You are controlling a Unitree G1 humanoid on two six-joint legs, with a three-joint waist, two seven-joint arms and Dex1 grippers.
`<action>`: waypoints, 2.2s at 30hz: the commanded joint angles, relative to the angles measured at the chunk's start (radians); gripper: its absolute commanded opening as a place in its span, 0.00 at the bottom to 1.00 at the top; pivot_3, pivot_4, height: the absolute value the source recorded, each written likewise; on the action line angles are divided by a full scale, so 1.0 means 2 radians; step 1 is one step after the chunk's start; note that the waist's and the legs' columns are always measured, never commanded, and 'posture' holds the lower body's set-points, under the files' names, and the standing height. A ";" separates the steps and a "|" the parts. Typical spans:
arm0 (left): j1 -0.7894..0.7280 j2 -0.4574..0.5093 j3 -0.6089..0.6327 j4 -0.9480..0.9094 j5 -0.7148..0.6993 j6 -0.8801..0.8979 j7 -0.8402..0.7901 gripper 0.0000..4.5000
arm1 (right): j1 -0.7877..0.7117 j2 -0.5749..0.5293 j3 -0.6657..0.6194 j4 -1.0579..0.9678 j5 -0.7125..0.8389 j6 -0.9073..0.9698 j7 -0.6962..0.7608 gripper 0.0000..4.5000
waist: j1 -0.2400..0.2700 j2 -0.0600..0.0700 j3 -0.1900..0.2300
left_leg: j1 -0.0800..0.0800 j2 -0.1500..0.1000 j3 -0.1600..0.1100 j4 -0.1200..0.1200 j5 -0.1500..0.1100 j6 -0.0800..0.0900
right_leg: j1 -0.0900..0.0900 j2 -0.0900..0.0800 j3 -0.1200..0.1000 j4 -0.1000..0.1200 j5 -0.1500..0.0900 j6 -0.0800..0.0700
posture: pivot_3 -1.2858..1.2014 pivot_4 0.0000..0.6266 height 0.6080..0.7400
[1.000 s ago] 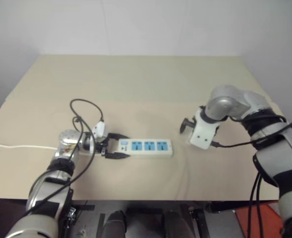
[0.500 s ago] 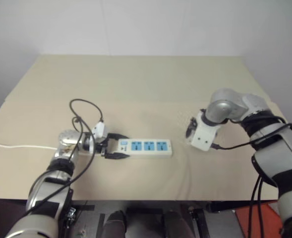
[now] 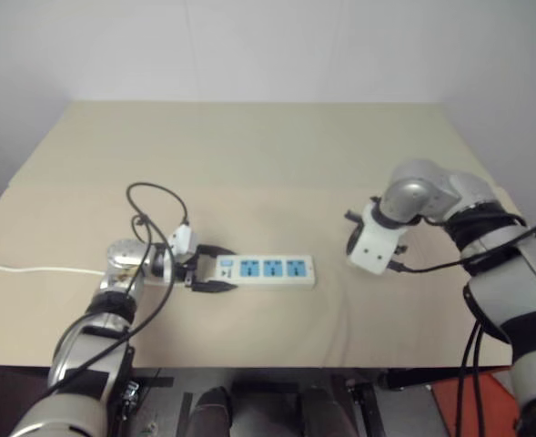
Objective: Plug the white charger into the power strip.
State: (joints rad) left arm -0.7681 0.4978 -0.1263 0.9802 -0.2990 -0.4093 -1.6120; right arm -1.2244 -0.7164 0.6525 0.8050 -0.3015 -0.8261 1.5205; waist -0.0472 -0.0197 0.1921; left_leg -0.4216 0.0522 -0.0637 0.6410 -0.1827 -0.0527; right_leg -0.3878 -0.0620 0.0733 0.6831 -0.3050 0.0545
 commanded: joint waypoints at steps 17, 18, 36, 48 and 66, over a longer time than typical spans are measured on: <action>-0.014 0.002 -0.033 -0.019 -0.016 0.009 -0.001 0.73 | 0.301 0.149 -0.374 -0.475 0.434 0.758 -0.322 0.24 | 0.003 -0.001 0.000 | -0.001 0.000 -0.001 0.000 0.000 0.000 | 0.000 0.000 0.000 0.000 0.000 0.000 | 0.52 0.24 1.00; -0.017 0.001 -0.036 -0.018 -0.017 0.010 -0.001 0.73 | 0.309 0.163 -0.376 -0.479 0.437 0.753 -0.333 0.24 | 0.003 -0.001 0.000 | -0.001 0.000 -0.001 0.000 0.000 0.000 | 0.000 0.000 0.000 0.000 0.000 0.000 | 0.52 0.24 1.00; -0.019 0.005 -0.089 -0.040 -0.054 0.020 -0.001 0.73 | 0.364 0.188 -0.258 -0.425 0.353 0.504 -0.200 0.24 | 0.005 -0.001 0.000 | -0.001 0.000 -0.001 0.000 0.000 0.000 | 0.000 0.000 -0.001 0.000 0.000 0.000 | 0.52 0.24 1.00; -0.013 0.010 -0.101 -0.050 -0.064 0.022 -0.001 0.73 | 0.323 0.197 -0.249 -0.331 0.328 0.483 -0.193 0.24 | 0.005 -0.001 0.000 | -0.001 0.000 -0.001 0.000 0.000 0.000 | 0.000 0.000 -0.001 0.000 0.000 0.000 | 0.52 0.24 1.00; -0.006 0.001 -0.082 -0.036 -0.053 0.025 -0.001 0.73 | 0.337 0.222 -0.236 -0.317 0.326 0.500 -0.205 0.24 | 0.005 -0.001 0.000 | -0.001 0.000 -0.001 0.000 0.000 0.000 | 0.000 0.000 -0.001 0.000 0.000 0.000 | 0.52 0.24 1.00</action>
State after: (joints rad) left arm -0.7819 0.5034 -0.3040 0.9195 -0.4068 -0.3635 -1.6119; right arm -0.5455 -0.2784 0.1847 0.1730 0.3457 0.1864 1.1089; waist -0.0371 -0.0211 0.1913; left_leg -0.4236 0.0519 -0.0653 0.6412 -0.1828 -0.0525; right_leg -0.3883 -0.0616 0.0722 0.6824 -0.3050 0.0546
